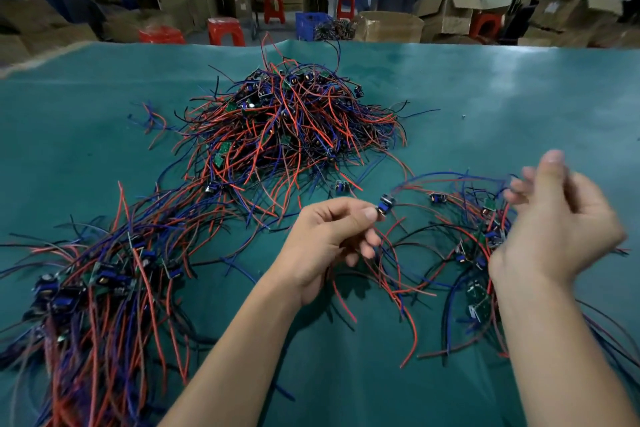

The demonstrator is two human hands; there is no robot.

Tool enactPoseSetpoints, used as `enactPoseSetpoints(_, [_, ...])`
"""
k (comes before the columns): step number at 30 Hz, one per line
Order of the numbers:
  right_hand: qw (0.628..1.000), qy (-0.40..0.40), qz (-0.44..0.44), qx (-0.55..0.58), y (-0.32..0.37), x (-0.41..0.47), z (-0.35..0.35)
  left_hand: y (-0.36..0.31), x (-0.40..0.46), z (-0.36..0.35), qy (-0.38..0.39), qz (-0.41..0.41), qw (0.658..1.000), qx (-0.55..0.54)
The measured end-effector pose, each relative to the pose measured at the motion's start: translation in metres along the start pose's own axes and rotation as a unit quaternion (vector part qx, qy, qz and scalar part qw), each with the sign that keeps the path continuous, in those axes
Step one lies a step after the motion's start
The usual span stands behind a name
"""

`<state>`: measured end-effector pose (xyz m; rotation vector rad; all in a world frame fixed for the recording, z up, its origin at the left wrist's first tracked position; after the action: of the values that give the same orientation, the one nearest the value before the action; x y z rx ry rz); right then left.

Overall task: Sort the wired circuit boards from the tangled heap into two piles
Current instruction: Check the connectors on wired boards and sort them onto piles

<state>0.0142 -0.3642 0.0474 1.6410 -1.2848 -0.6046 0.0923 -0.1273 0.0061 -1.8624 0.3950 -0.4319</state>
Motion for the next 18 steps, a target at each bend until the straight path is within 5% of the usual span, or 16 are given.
enactPoseSetpoints(3, [0.993, 0.096, -0.045, -0.06, -0.01, -0.022, -0.023, -0.001, 0.004, 0.01, -0.051, -0.02, 0.998, -0.036])
enactPoseSetpoints(6, [0.901, 0.367, -0.022, -0.229, -0.027, -0.072, -0.066, -0.001, 0.004, 0.009, -0.038, -0.041, 0.998, -0.021])
enactPoseSetpoints(8, [0.86, 0.443, 0.0, -0.254, -0.034, -0.094, -0.075, -0.001, 0.004, 0.005, -0.012, -0.049, 0.999, 0.011])
enactPoseSetpoints(11, [0.869, 0.437, 0.025, -0.23, -0.031, -0.09, -0.074, -0.001, 0.003, 0.003, 0.007, -0.044, 0.998, 0.049])
enactPoseSetpoints(18, [0.967, 0.238, 0.004, -0.087, -0.001, -0.04, -0.046, 0.0, 0.0, -0.01, 0.071, -0.03, 0.994, 0.078])
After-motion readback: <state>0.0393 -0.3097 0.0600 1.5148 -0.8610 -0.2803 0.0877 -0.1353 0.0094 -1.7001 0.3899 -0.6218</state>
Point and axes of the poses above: each hand's wrist, its own x-axis towards the middle knuckle, its own z-axis out of the back of the hand, y = z × x, the point moved 7 cm from there along x, towards the middle knuckle, and after that the axes turned 7 degrees about -z, right-handed, at the moved point
